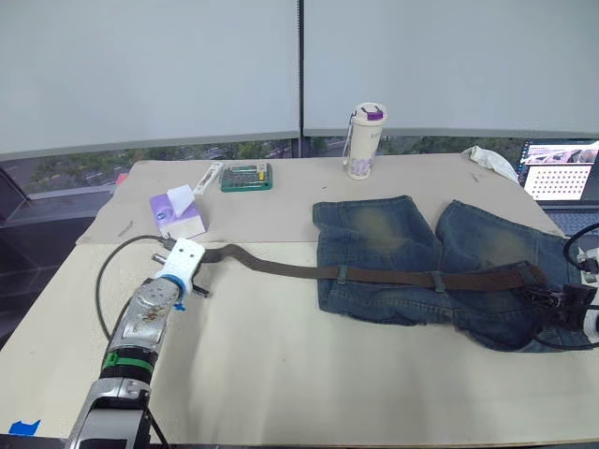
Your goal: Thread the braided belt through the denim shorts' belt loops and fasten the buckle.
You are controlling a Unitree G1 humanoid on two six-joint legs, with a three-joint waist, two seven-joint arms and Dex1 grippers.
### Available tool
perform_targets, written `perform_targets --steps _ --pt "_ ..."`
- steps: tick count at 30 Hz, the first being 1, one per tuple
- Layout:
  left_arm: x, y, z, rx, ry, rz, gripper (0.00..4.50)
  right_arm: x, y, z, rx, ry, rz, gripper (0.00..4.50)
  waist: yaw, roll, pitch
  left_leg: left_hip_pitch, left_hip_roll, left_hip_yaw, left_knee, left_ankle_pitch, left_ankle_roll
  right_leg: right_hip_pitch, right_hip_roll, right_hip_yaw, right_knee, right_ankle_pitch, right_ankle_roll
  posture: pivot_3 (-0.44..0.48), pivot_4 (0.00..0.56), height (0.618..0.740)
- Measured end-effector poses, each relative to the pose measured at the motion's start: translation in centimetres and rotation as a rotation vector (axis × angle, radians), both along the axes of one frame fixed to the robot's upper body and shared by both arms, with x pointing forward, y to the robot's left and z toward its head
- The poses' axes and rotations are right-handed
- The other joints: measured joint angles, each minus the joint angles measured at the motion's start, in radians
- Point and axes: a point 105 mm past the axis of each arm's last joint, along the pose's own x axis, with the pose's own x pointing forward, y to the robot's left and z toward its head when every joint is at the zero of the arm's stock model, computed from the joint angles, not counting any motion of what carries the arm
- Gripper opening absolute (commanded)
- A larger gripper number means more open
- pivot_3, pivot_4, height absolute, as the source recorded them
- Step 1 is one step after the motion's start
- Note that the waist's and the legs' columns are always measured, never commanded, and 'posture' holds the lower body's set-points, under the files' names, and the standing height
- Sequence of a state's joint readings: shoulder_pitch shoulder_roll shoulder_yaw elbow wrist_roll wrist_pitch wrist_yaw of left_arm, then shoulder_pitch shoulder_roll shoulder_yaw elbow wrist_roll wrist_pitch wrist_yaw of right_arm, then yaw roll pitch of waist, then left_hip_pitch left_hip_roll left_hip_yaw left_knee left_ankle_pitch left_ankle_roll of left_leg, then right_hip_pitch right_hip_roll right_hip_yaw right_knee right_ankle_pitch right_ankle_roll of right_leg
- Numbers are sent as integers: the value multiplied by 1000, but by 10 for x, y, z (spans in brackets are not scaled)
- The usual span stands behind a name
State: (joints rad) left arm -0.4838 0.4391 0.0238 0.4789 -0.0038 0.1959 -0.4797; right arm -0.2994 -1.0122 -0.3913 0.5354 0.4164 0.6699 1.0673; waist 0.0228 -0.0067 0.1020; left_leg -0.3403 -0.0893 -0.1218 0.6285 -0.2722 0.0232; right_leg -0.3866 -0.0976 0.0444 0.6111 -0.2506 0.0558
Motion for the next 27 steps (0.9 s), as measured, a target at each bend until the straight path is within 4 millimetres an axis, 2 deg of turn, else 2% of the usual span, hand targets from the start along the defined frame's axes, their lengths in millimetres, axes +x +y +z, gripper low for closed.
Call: perform_targets --steps 2,6,7,9,11,13,15,17,19,21,23,27 --pt "-6 -20 -7 -101 83 -104 1777 0 2 -1 0 -8 7 0 -4 0 0 -2 1 0 1 0 0 -2 1 0 1 0 0 0 150 740" --pt "2 -3 7 101 146 -154 3048 -4 6 -4 -4 -13 17 0 -10 -1 0 -2 1 0 0 0 0 -1 3 -1 1 0 0 0 150 740" --pt "3 -5 11 72 148 -171 3469 -8 5 -6 -3 -12 11 0 -11 1 -1 -1 1 0 0 0 1 -1 2 1 1 0 0 0 150 740" --pt "-1 -32 24 -130 164 -296 4078 -12 5 -9 -4 -10 6 0 -9 1 -1 -5 1 -1 2 0 1 -2 1 -1 0 0 0 0 150 740" --pt "-25 -77 47 -336 207 -588 4078 -12 10 -9 -6 -20 19 0 -11 3 -2 -8 1 -1 4 -1 2 -4 1 -2 1 0 0 0 150 740" --pt "-50 -107 67 -456 242 -832 4078 -13 12 -8 -19 -26 25 0 -14 3 -2 -7 1 -1 5 -1 2 -3 1 -2 0 0 0 0 150 740" --pt "-61 -119 80 -537 263 -945 4078 -14 12 -8 -21 -27 23 0 -15 2 -1 -6 1 -1 5 -1 2 -3 2 -2 0 0 0 0 150 740" --pt "-63 -126 85 -571 264 -992 4078 -15 14 -9 -6 -32 19 0 -18 4 -2 -5 1 -1 4 -1 2 -2 3 -1 1 0 0 0 150 740" --pt "-45 -143 87 -583 220 -947 4078 -15 13 -10 -5 -31 4 0 -8 4 -2 -5 0 -1 6 -1 2 0 3 -2 0 0 0 0 150 740" --pt "-21 -174 84 -585 178 -875 4078 -13 17 -6 -10 -49 15 0 -2 3 -1 -7 0 -1 10 -1 3 0 3 -3 -1 0 0 0 150 740" --pt "-8 -190 80 -550 160 -824 4078 -11 20 -6 -9 -59 17 0 -4 2 -1 -8 0 0 11 -1 3 -1 3 -2 -1 1 0 0 150 740" --pt "19 -208 67 -438 122 -682 4078 -9 24 -9 2 -70 12 0 -15 1 0 -9 2 2 11 -1 3 -2 4 0 -1 1 1 0 150 740"
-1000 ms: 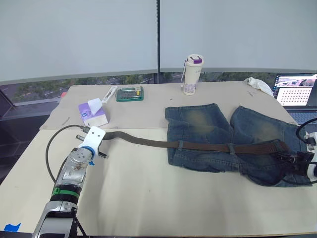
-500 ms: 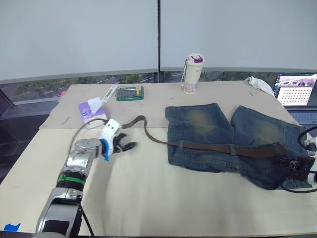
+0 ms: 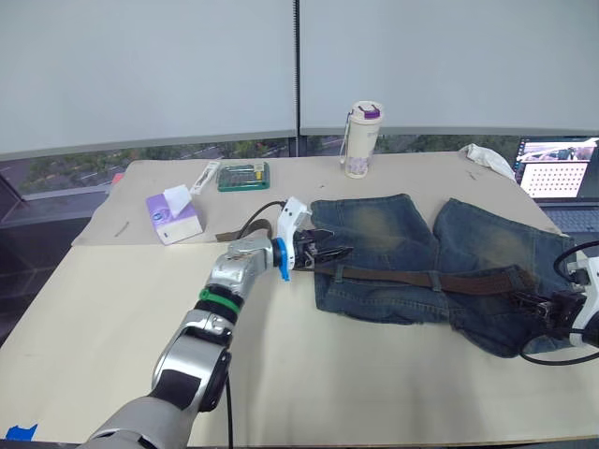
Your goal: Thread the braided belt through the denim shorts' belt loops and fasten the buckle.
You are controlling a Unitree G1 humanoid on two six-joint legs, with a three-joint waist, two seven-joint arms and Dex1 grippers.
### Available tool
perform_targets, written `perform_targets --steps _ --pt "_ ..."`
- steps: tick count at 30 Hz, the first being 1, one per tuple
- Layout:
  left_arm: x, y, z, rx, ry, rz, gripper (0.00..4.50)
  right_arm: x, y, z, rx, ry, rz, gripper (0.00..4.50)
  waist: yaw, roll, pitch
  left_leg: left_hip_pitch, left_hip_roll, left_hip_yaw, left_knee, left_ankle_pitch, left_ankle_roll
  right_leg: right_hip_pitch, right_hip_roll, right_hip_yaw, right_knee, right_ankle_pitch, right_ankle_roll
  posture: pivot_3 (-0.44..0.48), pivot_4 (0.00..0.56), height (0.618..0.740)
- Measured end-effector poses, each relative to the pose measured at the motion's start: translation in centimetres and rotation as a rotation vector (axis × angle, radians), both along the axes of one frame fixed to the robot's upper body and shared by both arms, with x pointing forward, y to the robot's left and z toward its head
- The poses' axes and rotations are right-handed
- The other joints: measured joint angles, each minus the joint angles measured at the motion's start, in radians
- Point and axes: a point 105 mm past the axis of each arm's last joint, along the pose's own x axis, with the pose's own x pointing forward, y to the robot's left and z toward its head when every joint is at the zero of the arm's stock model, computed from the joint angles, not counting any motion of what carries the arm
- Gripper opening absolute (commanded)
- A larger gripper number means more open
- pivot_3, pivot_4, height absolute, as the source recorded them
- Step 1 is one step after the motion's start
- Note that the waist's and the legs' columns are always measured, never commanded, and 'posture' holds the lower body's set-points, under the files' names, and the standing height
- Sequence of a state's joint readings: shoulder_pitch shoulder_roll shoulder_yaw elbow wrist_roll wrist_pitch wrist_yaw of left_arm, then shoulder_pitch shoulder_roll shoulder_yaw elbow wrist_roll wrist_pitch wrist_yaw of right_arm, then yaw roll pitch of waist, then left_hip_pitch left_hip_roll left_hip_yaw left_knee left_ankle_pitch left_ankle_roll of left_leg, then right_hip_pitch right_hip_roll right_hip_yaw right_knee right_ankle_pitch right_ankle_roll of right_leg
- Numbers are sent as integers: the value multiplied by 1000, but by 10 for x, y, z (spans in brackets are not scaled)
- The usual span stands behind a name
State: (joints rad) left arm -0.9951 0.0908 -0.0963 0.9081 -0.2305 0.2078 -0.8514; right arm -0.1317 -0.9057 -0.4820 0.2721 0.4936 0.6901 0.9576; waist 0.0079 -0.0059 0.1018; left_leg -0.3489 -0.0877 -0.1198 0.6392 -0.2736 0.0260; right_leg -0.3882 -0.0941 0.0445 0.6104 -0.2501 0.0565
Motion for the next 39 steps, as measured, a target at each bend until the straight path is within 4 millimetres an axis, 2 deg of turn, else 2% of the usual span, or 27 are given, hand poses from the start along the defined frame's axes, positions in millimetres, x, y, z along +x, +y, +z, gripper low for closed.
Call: perform_targets --steps 3,7,9,13,17,26,31,33,37,39 --pt "4 -9 -15 103 -27 24 4078 1 2 0 -2 -6 -1 0 1 0 0 0 0 1 0 0 0 0 0 0 0 0 0 0 150 740" --pt "0 -5 -45 259 -28 -1 4078 1 5 0 -9 -6 -3 0 1 0 0 0 0 1 0 0 0 -1 1 0 1 0 1 0 150 740" --pt "-3 -1 -52 329 -46 -32 4078 0 5 -1 -11 -7 -7 0 1 0 0 0 0 1 0 0 0 -1 1 0 1 0 1 0 150 740" --pt "-3 1 -51 384 -121 -58 4078 -2 9 -4 1 -9 -3 0 2 0 0 2 0 1 0 0 1 0 1 1 1 0 1 0 150 740" --pt "-6 -1 -55 375 -115 -71 2944 -6 11 -7 -4 0 4 0 2 0 0 2 0 1 0 -1 1 1 1 0 2 0 1 0 150 740" --pt "-13 1 -59 307 -17 -113 24 -6 13 -6 -11 -2 4 0 2 0 -1 3 0 1 0 -1 1 1 2 0 2 0 1 0 150 740" --pt "-9 9 -59 264 27 -59 24 -4 17 -6 -13 0 21 0 -1 0 -1 4 0 1 0 -1 1 1 2 0 3 0 1 0 150 740" --pt "-3 18 -58 246 37 3 24 0 25 -6 -5 -9 44 0 -7 -1 -1 4 1 1 0 -1 1 1 2 0 3 0 1 0 150 740" --pt "16 47 -52 204 28 196 24 20 59 -5 43 -73 131 0 -26 -2 0 5 2 1 0 0 0 -1 3 1 4 0 1 0 150 740" --pt "27 60 -41 181 -7 288 24 37 82 1 58 -138 180 0 -29 -2 0 4 2 1 0 0 0 -2 2 0 6 0 1 0 150 740"
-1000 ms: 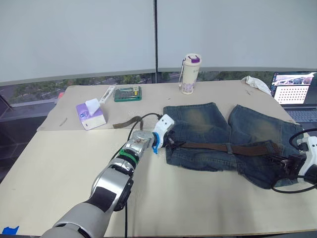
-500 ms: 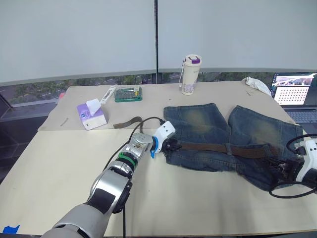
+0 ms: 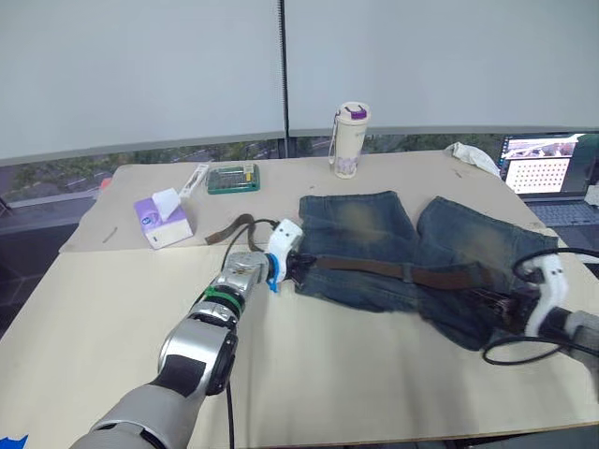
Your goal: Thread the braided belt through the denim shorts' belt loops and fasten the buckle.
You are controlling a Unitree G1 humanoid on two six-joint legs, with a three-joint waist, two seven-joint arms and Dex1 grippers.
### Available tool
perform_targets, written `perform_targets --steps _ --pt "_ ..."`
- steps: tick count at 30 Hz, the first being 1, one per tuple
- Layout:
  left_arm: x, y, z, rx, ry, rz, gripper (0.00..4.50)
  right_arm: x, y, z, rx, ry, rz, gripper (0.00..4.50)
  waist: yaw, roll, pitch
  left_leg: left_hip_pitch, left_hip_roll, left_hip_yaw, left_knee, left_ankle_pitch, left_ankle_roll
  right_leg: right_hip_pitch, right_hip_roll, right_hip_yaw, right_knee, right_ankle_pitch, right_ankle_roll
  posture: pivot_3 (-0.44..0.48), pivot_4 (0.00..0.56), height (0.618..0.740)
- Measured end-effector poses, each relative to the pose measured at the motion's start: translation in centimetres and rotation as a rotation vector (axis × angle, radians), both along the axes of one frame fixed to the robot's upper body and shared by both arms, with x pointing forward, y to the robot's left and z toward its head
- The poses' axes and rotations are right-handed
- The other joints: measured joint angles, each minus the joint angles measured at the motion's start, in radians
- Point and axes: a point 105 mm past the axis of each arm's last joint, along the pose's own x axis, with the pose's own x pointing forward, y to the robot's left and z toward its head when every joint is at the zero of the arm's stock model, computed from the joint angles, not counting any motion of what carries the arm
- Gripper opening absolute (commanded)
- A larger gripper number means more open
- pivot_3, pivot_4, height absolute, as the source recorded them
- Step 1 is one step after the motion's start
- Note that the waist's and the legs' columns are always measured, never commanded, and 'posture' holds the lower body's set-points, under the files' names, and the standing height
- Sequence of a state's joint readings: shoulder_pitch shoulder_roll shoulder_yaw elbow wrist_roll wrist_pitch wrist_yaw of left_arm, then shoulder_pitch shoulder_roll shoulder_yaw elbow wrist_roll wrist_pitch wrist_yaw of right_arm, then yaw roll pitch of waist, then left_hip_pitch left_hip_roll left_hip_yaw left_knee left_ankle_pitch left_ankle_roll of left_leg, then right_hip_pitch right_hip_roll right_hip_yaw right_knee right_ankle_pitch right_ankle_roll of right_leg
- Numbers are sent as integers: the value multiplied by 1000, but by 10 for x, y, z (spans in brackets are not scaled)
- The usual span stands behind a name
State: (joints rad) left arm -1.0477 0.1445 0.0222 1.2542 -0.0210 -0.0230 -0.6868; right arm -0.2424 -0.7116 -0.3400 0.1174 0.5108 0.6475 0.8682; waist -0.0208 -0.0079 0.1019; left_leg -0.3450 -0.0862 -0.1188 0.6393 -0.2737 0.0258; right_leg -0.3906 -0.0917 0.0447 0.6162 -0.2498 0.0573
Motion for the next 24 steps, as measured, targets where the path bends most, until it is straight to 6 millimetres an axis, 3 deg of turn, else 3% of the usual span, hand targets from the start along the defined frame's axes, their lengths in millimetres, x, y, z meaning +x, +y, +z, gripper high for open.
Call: perform_targets --steps 3,6,10,12,15,19,22,24 --pt "13 11 25 -32 -79 82 24 24 20 12 -14 -99 30 0 9 0 0 -1 -2 0 0 1 -1 -1 -1 -1 4 0 0 0 150 740" --pt "21 18 47 -80 -156 133 24 46 28 19 -77 -208 17 0 23 1 -1 -2 -3 0 2 3 -5 -3 -3 -1 7 0 0 0 150 740" --pt "20 24 65 -136 -249 89 24 47 30 18 -299 -401 54 0 33 4 -3 -5 -4 0 2 4 -8 -5 -3 -2 7 1 0 0 150 740" --pt "8 29 67 -123 -318 -25 24 28 30 9 -457 -518 120 0 33 4 -3 -3 -4 -1 1 5 -9 -5 -2 -3 8 0 0 0 150 740" --pt "-13 49 45 -84 -313 -147 24 -4 28 -8 -664 -651 235 0 22 5 -3 -2 -4 1 0 6 -10 -5 -1 -2 9 0 0 0 150 740" --pt "-40 72 24 -70 -260 -285 24 -50 37 -5 -938 -975 510 0 6 4 -3 4 -4 1 -1 3 -5 -2 1 -2 8 0 1 0 150 740" --pt "-52 84 21 -42 -253 -355 24 -72 42 -15 -991 -1088 639 0 3 2 -2 10 -4 2 -4 2 -3 3 2 -2 6 0 1 0 150 740" --pt "-62 93 14 -15 -229 -396 654 -88 44 -25 -1015 -1136 739 0 3 2 -2 10 -4 2 -3 2 -4 2 1 -2 6 0 1 0 150 740"
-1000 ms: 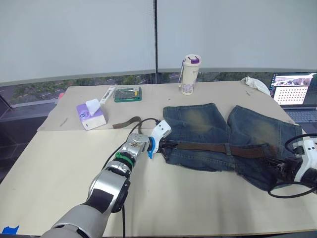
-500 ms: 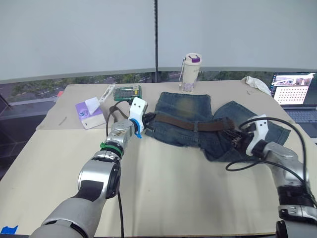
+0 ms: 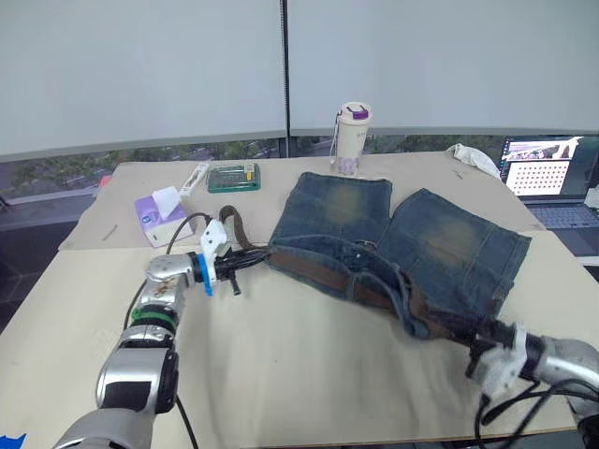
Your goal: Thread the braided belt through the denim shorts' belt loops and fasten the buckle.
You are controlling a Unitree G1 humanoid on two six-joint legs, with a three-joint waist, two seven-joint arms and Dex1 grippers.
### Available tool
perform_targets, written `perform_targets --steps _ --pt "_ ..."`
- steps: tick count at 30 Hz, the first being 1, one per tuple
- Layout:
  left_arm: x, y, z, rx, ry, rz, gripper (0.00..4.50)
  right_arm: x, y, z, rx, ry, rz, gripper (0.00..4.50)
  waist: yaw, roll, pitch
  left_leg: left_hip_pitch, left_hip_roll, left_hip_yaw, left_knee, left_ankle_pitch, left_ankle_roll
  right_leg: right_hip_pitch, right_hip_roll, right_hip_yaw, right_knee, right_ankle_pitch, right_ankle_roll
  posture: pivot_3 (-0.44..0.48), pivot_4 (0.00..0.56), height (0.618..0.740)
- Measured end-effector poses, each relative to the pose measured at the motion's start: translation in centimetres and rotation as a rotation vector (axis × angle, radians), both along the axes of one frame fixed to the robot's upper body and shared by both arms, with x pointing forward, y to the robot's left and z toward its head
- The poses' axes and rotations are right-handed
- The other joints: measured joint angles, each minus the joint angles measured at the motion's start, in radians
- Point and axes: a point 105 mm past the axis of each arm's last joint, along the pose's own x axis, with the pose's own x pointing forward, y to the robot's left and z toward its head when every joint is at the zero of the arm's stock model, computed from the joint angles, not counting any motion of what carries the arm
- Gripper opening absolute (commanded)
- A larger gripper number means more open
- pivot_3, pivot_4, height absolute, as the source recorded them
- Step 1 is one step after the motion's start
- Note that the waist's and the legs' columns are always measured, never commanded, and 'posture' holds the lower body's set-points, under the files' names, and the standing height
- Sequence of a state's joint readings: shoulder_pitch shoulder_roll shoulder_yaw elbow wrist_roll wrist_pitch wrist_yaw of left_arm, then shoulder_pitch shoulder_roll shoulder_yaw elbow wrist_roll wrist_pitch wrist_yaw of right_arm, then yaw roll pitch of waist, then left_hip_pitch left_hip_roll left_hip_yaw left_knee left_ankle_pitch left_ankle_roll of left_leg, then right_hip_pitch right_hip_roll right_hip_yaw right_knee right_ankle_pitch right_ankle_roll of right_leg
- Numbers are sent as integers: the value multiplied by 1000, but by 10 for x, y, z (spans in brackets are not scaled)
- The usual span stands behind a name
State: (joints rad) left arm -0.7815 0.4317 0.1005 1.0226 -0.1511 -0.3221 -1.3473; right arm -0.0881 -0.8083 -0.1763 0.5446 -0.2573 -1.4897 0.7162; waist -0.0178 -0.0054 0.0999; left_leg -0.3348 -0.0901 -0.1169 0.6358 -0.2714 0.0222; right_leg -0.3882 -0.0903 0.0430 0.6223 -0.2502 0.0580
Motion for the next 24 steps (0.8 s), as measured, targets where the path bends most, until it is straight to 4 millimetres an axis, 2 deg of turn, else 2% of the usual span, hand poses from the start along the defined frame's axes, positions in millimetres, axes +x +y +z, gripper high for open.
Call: perform_targets --steps 1,3,7,11,13,16,17,19,22,24 --pt "-6 4 -6 19 17 -18 964 -7 0 -4 -36 -1 33 0 0 0 0 0 0 0 0 0 0 0 0 0 0 0 0 0 150 740" --pt "-17 14 -19 56 64 -44 1593 -18 -3 -13 -101 19 68 936 1 0 0 0 0 0 0 0 0 0 0 0 0 0 0 0 150 740" --pt "-43 32 -43 189 172 -152 2998 -31 -17 -27 -161 97 45 2314 3 0 0 0 -1 0 -1 0 0 1 0 0 -5 0 -1 0 150 740" --pt "-47 37 -43 204 203 -175 4344 -46 -37 -35 -109 304 -24 3696 4 0 0 1 0 0 0 -2 3 5 -1 0 -9 -1 -2 0 150 740" --pt "-47 37 -40 203 221 -186 4500 -48 -45 -32 -72 449 -130 4338 6 -1 1 0 2 -3 0 -3 5 11 0 -1 -13 -1 -3 0 150 740" --pt "-47 43 -30 192 256 -186 4500 -63 -54 -32 63 917 -310 4431 5 -1 1 0 6 -6 3 -7 11 18 -1 -1 -13 -2 -4 0 150 740" --pt "-47 43 -23 177 258 -191 4500 -68 -48 -29 156 1071 -333 4431 4 -1 1 -1 7 -7 4 -7 12 18 -2 -1 -13 -2 -4 0 150 740" --pt "-45 33 -9 130 242 -222 4500 -67 -31 -14 355 1240 -307 4431 6 -2 1 -1 6 -8 6 -8 12 17 -3 -1 -14 -2 -4 0 150 740" --pt "-43 12 17 53 206 -292 4500 -52 -12 17 530 1329 -259 4431 10 0 3 -2 5 -8 6 -9 12 15 -3 -1 -13 -3 -2 0 150 740" --pt "-42 -1 36 32 159 -337 4500 -43 -1 32 567 1324 -253 4431 15 0 2 -2 5 -9 6 -10 12 14 -2 -2 -13 -3 -2 0 150 740"
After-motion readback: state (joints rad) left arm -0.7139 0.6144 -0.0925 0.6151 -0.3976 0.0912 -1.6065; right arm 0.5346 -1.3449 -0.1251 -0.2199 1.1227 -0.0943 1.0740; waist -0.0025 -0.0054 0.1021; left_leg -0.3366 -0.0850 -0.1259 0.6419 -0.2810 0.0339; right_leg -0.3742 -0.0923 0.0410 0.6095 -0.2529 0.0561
